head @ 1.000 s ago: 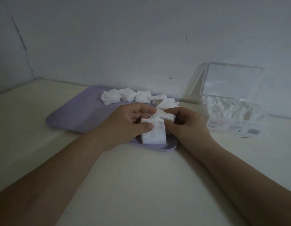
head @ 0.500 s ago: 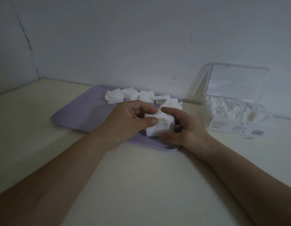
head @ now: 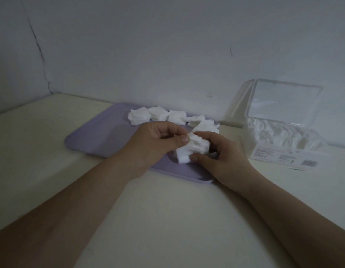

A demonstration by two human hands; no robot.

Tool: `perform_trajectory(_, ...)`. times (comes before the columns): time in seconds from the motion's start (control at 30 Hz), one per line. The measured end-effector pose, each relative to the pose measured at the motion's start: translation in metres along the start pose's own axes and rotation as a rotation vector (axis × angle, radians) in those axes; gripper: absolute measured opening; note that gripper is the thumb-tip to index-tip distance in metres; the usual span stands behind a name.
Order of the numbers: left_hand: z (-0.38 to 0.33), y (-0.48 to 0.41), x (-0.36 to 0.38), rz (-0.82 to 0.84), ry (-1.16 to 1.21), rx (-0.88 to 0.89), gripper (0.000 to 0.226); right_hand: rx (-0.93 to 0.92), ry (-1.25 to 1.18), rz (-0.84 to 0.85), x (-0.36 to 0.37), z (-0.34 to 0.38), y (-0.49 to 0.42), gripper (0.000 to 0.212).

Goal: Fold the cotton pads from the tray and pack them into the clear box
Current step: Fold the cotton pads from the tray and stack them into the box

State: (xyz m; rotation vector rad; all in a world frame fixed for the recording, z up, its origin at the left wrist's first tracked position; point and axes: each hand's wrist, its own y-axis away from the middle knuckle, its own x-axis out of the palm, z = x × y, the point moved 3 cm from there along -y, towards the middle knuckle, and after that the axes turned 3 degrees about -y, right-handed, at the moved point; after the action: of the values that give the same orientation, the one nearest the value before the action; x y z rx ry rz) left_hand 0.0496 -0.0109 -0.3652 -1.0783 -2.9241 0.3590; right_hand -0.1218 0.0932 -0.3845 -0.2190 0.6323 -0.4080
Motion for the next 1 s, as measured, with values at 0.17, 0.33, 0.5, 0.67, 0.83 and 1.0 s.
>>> perform_trajectory(0.17, 0.003, -0.004, -0.009, -0.123, 0.202, -0.029, 0.008, 0.038, -0.038, -0.052, -0.002, -0.005, -0.002, 0.046)
perform_trajectory(0.33, 0.002, -0.003, -0.014, -0.084, 0.258, -0.071, 0.006, 0.086, -0.211, -0.094, -0.004, -0.008, -0.001, 0.035)
perform_trajectory(0.5, 0.004, 0.0, -0.003, 0.101, 0.035, -0.068, 0.021, 0.059, -0.151, -0.108, -0.003, -0.008, -0.001, 0.038)
perform_trajectory(0.67, 0.008, -0.002, -0.006, 0.174, -0.065, -0.092, 0.044, 0.065, -0.227, -0.087, -0.004, -0.009, -0.001, 0.043)
perform_trajectory(0.83, 0.007, -0.001, -0.004, 0.117, -0.129, -0.091, 0.024, 0.079, -0.306, -0.132, -0.005, -0.009, -0.002, 0.038)
perform_trajectory(1.0, 0.005, 0.0, -0.001, 0.155, -0.145, -0.078, 0.024, 0.071, -0.331, -0.083, -0.004, -0.01, -0.001, 0.039)
